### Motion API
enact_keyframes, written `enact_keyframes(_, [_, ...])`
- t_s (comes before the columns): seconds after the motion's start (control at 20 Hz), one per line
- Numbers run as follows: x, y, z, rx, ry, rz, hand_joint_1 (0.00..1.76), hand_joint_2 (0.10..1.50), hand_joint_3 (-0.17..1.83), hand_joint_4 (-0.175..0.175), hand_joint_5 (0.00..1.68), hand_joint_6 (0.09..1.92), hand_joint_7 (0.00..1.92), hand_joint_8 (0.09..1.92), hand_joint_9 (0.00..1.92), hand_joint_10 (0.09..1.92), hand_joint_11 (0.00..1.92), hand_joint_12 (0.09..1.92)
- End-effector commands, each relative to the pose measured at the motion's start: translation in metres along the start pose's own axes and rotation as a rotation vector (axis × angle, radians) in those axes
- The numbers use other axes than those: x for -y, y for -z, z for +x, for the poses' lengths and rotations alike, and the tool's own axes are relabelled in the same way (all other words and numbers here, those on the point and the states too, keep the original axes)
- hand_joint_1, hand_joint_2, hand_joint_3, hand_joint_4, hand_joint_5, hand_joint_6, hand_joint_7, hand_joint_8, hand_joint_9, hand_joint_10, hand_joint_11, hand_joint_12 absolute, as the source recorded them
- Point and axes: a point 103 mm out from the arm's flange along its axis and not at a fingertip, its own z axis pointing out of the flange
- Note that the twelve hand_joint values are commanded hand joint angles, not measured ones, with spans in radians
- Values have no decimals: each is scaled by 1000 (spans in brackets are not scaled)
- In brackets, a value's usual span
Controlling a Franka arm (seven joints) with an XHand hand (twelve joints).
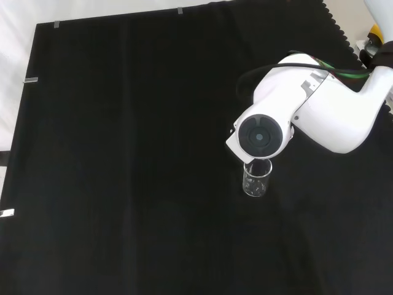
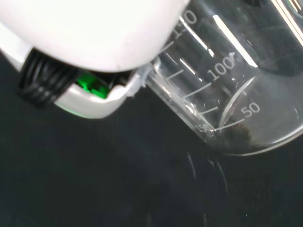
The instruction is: Pour the water from the handheld beaker into the one on the table.
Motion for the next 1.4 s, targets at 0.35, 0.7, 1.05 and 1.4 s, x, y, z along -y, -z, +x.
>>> enact_keyframes(0.35, [1,-1,-4,13,-8,-7,1440,549,709,-175,1407,402,1433,496,1598,87,1361,693])
enact_keyframes(0.7, [1,0,-3,-18,-12,-20,1440,549,710,-175,1407,403,1433,496,1598,87,1362,693])
enact_keyframes(1.05, [2,5,-2,26,-23,-11,1440,548,711,-175,1407,403,1434,496,1598,87,1363,692])
enact_keyframes(1.4, [2,12,4,64,-28,-9,1440,548,712,-175,1407,403,1433,497,1598,87,1363,692])
